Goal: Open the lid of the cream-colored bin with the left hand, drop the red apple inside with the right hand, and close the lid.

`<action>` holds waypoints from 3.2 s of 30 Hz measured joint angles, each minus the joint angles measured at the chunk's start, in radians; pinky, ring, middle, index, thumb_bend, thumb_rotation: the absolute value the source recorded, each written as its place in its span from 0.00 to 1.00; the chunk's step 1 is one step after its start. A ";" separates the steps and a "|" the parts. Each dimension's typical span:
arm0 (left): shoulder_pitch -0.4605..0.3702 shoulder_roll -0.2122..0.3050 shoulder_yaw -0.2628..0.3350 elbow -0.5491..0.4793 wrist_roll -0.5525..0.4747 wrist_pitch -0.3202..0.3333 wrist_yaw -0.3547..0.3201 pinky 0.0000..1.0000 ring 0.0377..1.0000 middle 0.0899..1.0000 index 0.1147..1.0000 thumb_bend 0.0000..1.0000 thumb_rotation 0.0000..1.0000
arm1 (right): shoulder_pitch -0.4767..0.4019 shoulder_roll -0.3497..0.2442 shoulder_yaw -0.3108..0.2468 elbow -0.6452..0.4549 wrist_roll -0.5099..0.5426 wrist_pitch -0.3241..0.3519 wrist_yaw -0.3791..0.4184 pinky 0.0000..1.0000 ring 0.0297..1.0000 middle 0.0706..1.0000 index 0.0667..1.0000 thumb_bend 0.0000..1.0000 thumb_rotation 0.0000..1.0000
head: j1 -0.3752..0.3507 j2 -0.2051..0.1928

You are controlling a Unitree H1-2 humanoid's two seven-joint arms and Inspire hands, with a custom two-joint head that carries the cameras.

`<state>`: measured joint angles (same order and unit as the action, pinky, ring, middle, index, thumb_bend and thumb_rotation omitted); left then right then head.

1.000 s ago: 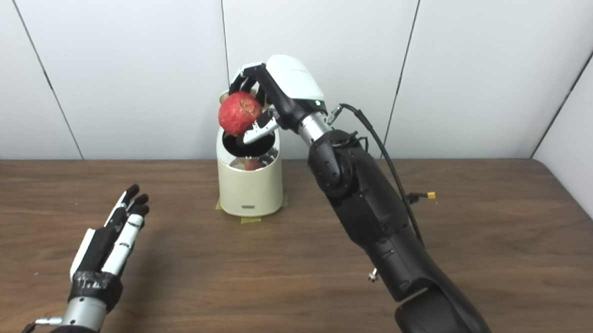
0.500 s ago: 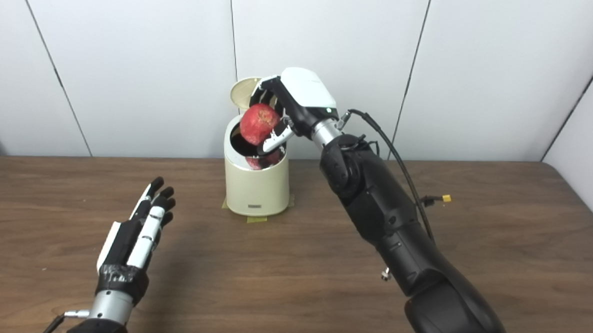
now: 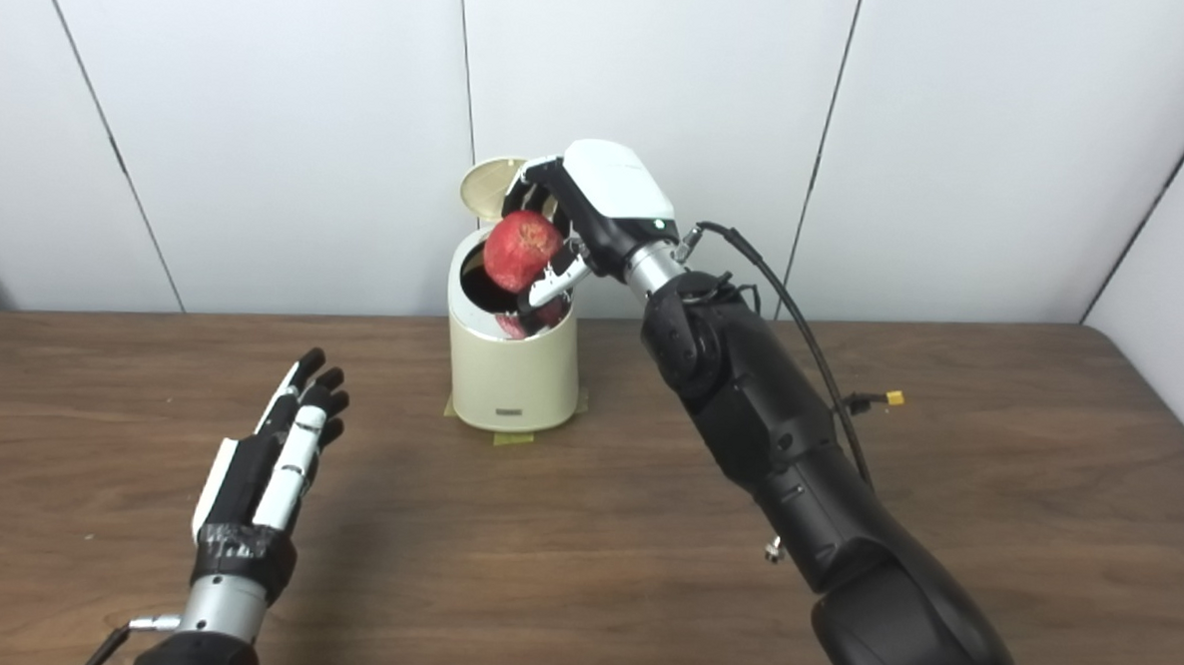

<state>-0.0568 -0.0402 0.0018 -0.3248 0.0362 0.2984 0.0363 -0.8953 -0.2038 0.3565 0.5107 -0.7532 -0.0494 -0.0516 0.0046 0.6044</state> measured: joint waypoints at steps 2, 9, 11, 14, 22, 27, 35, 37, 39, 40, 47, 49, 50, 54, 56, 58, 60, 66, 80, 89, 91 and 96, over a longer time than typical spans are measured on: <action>-0.001 0.000 -0.002 -0.001 0.003 0.000 0.001 0.96 0.95 0.95 0.98 0.45 0.78 | 0.000 -0.004 0.006 -0.001 -0.012 0.000 0.000 0.45 0.56 0.62 0.57 0.69 0.10 | -0.002 0.000; -0.001 -0.001 -0.004 0.000 0.009 0.000 0.006 0.96 0.93 0.94 0.97 0.44 0.75 | 0.000 -0.023 0.032 0.001 -0.048 0.001 0.002 0.76 0.85 0.84 0.80 0.90 0.21 | 0.003 0.000; -0.002 -0.003 -0.005 0.000 0.009 0.000 0.007 0.96 0.94 0.93 0.98 0.45 0.74 | 0.000 -0.023 0.035 0.001 -0.055 0.002 0.002 0.76 0.85 0.84 0.80 0.90 0.22 | 0.005 0.002; -0.003 -0.005 -0.006 0.000 0.009 0.000 0.006 0.96 0.94 0.93 0.98 0.45 0.74 | 0.000 -0.023 0.036 0.001 -0.057 0.003 0.003 0.75 0.85 0.82 0.80 0.90 0.24 | 0.008 0.003; -0.005 -0.010 -0.006 0.000 0.007 0.002 0.007 0.97 0.93 0.91 0.97 0.44 0.71 | 0.000 -0.024 0.034 0.000 -0.050 0.007 0.026 0.73 0.82 0.79 0.75 0.89 0.25 | 0.008 0.006; -0.006 -0.012 -0.006 0.000 0.010 0.011 0.008 0.98 0.93 0.91 0.97 0.44 0.71 | 0.000 -0.023 0.031 0.000 -0.047 0.008 0.026 0.69 0.78 0.75 0.69 0.89 0.22 | 0.012 0.008; -0.006 -0.004 -0.004 0.000 0.013 0.026 0.006 0.98 0.93 0.91 0.96 0.42 0.69 | 0.050 0.018 -0.116 -0.059 0.130 -0.018 -0.024 0.38 0.41 0.45 0.47 0.52 0.00 | 0.011 0.003; -0.006 0.000 -0.004 0.000 0.013 0.031 0.006 0.98 0.93 0.91 0.96 0.42 0.70 | 0.065 0.020 -0.141 -0.066 0.164 -0.019 -0.029 0.38 0.41 0.45 0.47 0.52 0.00 | 0.012 0.003; -0.006 0.005 -0.004 0.000 0.013 0.032 0.005 0.98 0.93 0.91 0.96 0.41 0.70 | 0.085 0.020 -0.162 -0.086 0.188 -0.017 -0.031 0.37 0.41 0.45 0.46 0.52 0.00 | 0.012 0.003; -0.006 0.008 -0.004 0.000 0.013 0.033 0.005 0.99 0.93 0.91 0.96 0.41 0.70 | 0.098 0.022 -0.171 -0.097 0.199 -0.016 -0.034 0.37 0.41 0.45 0.46 0.52 0.00 | 0.012 0.003; -0.006 0.022 0.003 0.010 -0.001 0.031 -0.004 0.97 0.93 0.91 0.94 0.40 0.67 | 0.208 0.022 -0.220 -0.193 0.225 0.028 -0.054 0.42 0.40 0.43 0.52 0.51 0.00 | 0.041 -0.008; -0.006 0.020 0.022 0.026 -0.034 0.029 -0.009 0.95 0.92 0.91 0.94 0.40 0.65 | 0.246 0.018 -0.244 -0.201 0.252 0.032 -0.054 0.42 0.41 0.43 0.52 0.51 0.00 | 0.043 -0.009; -0.006 0.018 0.028 0.036 -0.050 0.027 -0.010 0.93 0.92 0.91 0.94 0.41 0.65 | 0.270 0.018 -0.261 -0.215 0.270 0.046 -0.051 0.44 0.41 0.44 0.51 0.51 0.00 | 0.043 -0.009; -0.007 0.019 0.051 0.052 -0.087 0.021 -0.010 0.92 0.92 0.92 0.94 0.43 0.65 | 0.371 0.021 -0.316 -0.310 0.346 0.115 -0.027 0.48 0.54 0.44 0.48 0.52 0.01 | 0.048 -0.015; -0.017 0.019 0.060 0.077 -0.101 0.011 -0.011 0.93 0.93 0.93 0.95 0.45 0.65 | 0.415 0.030 -0.349 -0.359 0.418 0.159 0.002 0.54 0.62 0.62 0.47 0.51 0.13 | 0.052 -0.017; -0.035 0.024 0.071 0.103 -0.118 0.010 -0.011 0.94 0.93 0.93 0.96 0.45 0.66 | 0.445 0.044 -0.375 -0.404 0.482 0.203 0.024 0.57 0.65 0.67 0.46 0.50 0.16 | 0.055 -0.017; -0.058 0.040 0.075 0.115 -0.122 0.011 -0.014 0.93 0.93 0.94 0.97 0.43 0.66 | 0.467 0.070 -0.403 -0.442 0.556 0.251 0.042 0.61 0.70 0.72 0.46 0.50 0.17 | 0.057 -0.020; -0.202 0.115 0.089 0.151 -0.124 0.038 -0.038 0.96 0.96 0.97 0.99 0.37 0.78 | 0.555 0.144 -0.462 -0.538 0.760 0.357 0.085 0.82 0.87 0.88 0.83 0.45 0.88 | 0.049 -0.031; -0.509 0.219 0.102 0.415 -0.149 0.082 -0.090 0.97 0.95 0.93 0.93 0.44 0.86 | 0.716 0.261 -0.514 -0.592 0.903 0.336 0.042 0.90 0.93 0.92 0.93 0.51 1.00 | 0.063 -0.069; -0.652 0.262 0.047 0.587 -0.146 0.082 -0.178 0.97 0.95 0.92 0.93 0.45 0.91 | 0.783 0.287 -0.454 -0.561 0.871 0.246 0.029 0.88 0.95 0.94 1.00 0.50 1.00 | 0.049 -0.100; -0.683 0.271 0.017 0.614 -0.134 0.081 -0.206 0.95 0.94 0.92 0.93 0.45 0.94 | 0.786 0.286 -0.446 -0.561 0.859 0.242 0.021 0.87 0.95 0.95 1.00 0.52 1.00 | 0.045 -0.100; -0.771 0.274 -0.030 0.670 -0.108 0.075 -0.241 0.97 0.95 0.91 0.90 0.48 0.93 | 0.794 0.285 -0.434 -0.562 0.860 0.234 0.021 0.83 0.93 0.94 1.00 0.52 1.00 | 0.031 -0.106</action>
<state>-0.8279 0.2339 -0.0281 0.3450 -0.0713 0.3730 -0.2050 -0.1016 0.0813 -0.0776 -0.0510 0.1065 0.1849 -0.0306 0.0353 0.4985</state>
